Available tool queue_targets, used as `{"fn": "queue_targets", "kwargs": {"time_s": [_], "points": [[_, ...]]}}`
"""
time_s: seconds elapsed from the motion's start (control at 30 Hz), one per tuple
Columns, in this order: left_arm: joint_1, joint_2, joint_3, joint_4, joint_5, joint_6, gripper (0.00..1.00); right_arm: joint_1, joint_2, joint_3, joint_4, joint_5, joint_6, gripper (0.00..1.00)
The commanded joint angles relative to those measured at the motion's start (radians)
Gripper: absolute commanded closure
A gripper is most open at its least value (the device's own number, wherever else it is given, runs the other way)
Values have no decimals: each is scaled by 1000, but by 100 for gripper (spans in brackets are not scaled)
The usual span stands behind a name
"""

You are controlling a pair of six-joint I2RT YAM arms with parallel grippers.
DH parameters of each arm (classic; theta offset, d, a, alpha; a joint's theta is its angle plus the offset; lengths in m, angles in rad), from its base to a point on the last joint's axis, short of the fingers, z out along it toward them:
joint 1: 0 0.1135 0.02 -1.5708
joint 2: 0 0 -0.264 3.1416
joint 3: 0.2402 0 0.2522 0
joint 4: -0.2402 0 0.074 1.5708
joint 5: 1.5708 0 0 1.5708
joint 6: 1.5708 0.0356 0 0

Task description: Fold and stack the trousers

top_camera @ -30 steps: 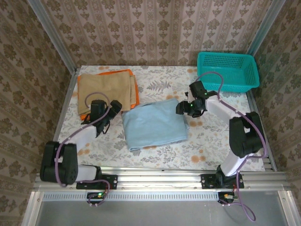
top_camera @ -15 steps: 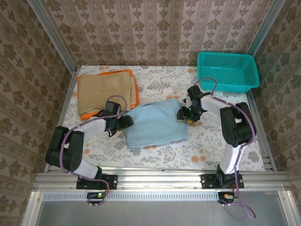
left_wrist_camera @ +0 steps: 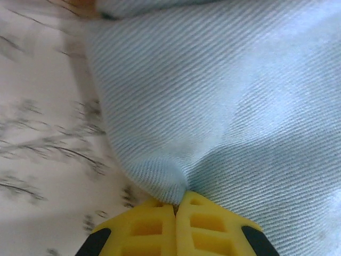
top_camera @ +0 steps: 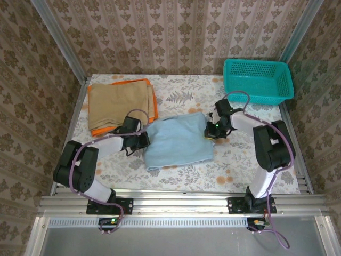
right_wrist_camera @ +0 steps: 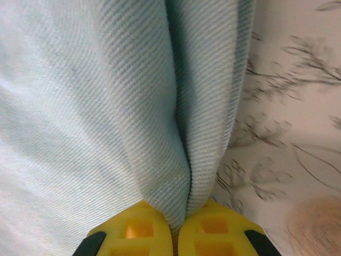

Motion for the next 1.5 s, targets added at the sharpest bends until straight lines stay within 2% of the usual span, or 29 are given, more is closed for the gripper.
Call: {"fn": "queue_targets", "kwargs": {"time_s": [0.0, 0.13, 0.3, 0.57, 0.73, 0.83, 0.93, 1.17, 1.33, 1.47], "points": [[-72, -73, 84, -41, 113, 53, 100, 0, -114, -10, -24, 42, 38, 100], [-108, -129, 146, -110, 100, 56, 100, -4, -194, -19, -58, 73, 49, 100], [-108, -197, 207, -176, 72, 73, 100, -9, -275, -19, -86, 95, 55, 100], [-91, -205, 335, -275, 52, 134, 100, -8, -397, 27, -148, 101, 52, 100], [-36, -215, 457, -367, 24, 190, 100, -5, -441, 88, -177, 67, 54, 100], [71, -203, 548, -431, 32, 220, 100, 22, -430, 150, -171, 50, 66, 100], [181, -170, 630, -486, 53, 246, 100, 81, -369, 242, -139, 49, 89, 100], [411, -76, 832, -607, 18, 331, 100, 247, -60, 584, -78, 47, 132, 100], [534, 0, 930, -623, -47, 370, 100, 309, 157, 846, -92, 52, 141, 100], [604, 67, 964, -588, -102, 386, 100, 343, 292, 968, -84, 84, 141, 100]]}}
